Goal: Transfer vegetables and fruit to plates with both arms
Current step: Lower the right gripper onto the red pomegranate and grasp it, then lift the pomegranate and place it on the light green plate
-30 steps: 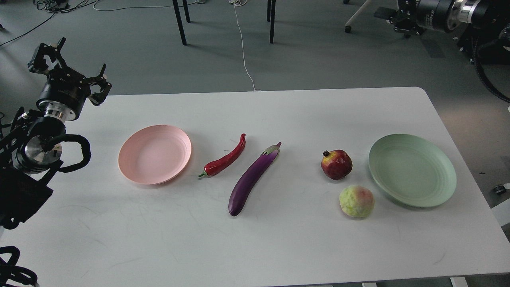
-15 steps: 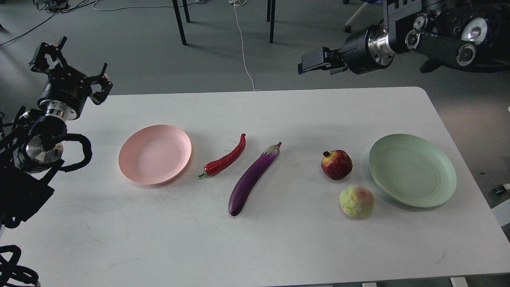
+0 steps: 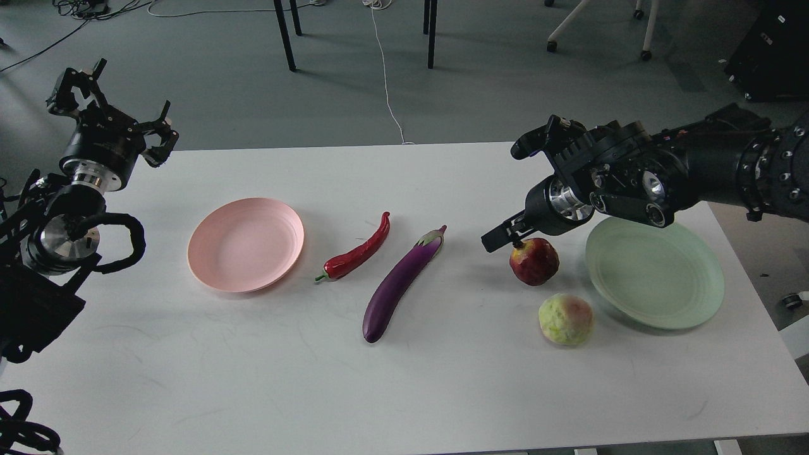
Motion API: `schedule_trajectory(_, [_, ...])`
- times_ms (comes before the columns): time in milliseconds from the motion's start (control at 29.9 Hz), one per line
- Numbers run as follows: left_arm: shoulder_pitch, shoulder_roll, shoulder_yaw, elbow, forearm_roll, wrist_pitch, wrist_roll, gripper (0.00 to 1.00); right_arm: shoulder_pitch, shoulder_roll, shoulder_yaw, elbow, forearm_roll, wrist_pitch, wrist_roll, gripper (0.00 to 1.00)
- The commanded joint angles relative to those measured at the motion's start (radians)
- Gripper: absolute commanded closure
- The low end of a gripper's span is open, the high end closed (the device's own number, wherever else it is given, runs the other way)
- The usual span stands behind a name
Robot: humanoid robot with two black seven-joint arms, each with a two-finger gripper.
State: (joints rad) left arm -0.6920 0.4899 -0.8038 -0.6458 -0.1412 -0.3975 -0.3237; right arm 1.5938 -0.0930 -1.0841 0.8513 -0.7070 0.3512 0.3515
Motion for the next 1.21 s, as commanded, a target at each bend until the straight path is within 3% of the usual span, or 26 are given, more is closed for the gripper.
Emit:
schedule_trajectory(0, [0.000, 0.003, 0.000, 0.000, 0.002, -0.003, 0.000, 0.01, -0.028, -0.005, -0.016, -0.009, -0.038, -0.006, 0.006, 0.04])
schedule_trajectory(268, [0.002, 0.006, 0.000, 0.002, 0.003, -0.003, 0.000, 0.01, -0.052, -0.005, -0.016, -0.009, -0.049, -0.006, 0.007, 0.08])
schedule_trajectory(636, [0.002, 0.026, -0.002, 0.002, 0.002, -0.003, 0.000, 0.01, 0.014, -0.037, -0.007, -0.005, -0.042, 0.000, 0.006, 0.43])
schedule_trajectory(871, [-0.006, 0.026, 0.000, 0.002, 0.003, 0.000, 0.000, 0.01, 0.095, -0.183, -0.017, 0.002, -0.054, 0.006, 0.003, 0.43])
schedule_trajectory(1172, [-0.006, 0.042, 0.001, 0.002, 0.005, -0.001, 0.000, 0.01, -0.066, -0.392, -0.002, -0.038, -0.092, -0.003, 0.004, 0.42])
